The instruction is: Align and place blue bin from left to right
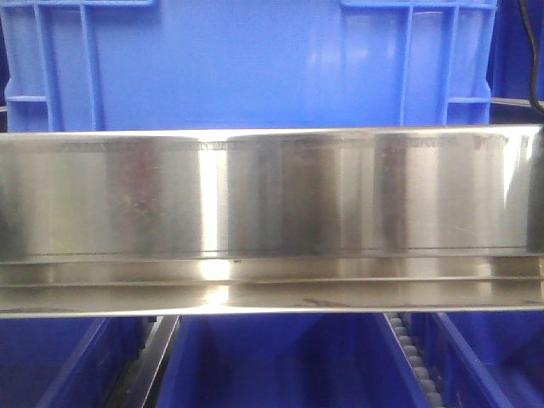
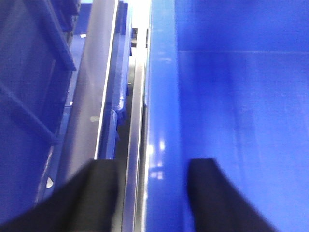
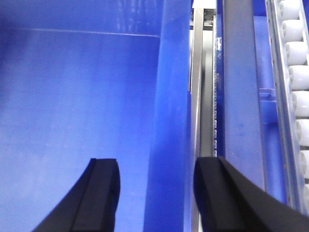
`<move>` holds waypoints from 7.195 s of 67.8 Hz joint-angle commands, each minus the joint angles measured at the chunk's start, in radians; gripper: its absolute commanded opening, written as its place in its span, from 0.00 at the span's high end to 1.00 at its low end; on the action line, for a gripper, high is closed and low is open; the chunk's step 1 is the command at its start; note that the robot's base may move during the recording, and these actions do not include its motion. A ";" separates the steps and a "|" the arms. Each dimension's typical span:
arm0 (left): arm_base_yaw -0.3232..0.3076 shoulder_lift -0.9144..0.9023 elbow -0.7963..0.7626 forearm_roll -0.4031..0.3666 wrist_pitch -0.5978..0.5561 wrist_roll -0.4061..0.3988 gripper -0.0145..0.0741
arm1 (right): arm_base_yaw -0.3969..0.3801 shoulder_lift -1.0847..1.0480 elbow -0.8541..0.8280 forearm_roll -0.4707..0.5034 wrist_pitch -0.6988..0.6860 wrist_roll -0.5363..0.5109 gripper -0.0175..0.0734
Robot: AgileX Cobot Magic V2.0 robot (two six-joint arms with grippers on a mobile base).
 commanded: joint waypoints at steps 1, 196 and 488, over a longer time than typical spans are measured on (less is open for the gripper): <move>-0.005 0.007 -0.002 -0.002 0.028 -0.007 0.67 | -0.001 0.007 0.001 -0.005 0.000 -0.007 0.65; -0.660 -0.741 0.624 0.485 0.066 -0.581 0.96 | 0.639 -0.741 0.631 -0.666 -0.099 0.615 0.99; -0.660 -0.740 0.623 0.517 0.066 -0.581 0.96 | 0.639 -0.741 0.631 -0.666 -0.127 0.615 0.99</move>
